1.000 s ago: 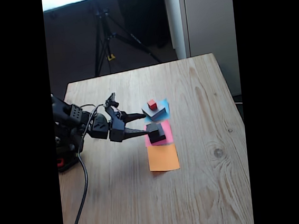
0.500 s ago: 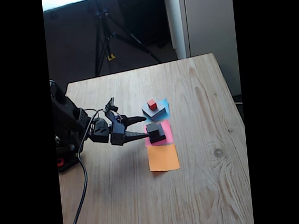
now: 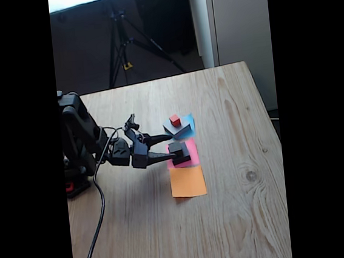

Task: Tower of hanoi

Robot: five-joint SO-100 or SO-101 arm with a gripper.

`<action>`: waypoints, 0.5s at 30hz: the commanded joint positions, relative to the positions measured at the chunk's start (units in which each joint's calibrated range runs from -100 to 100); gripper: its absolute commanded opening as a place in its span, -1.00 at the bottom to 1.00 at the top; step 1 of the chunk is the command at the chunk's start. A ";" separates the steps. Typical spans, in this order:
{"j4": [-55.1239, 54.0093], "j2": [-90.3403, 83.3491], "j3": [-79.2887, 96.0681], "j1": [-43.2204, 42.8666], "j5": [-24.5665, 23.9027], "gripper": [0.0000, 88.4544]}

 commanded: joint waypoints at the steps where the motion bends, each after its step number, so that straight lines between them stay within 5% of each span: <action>1: -1.34 1.15 -2.52 -0.76 0.69 -0.35; 15: -1.42 5.69 -6.25 -1.68 0.69 -0.42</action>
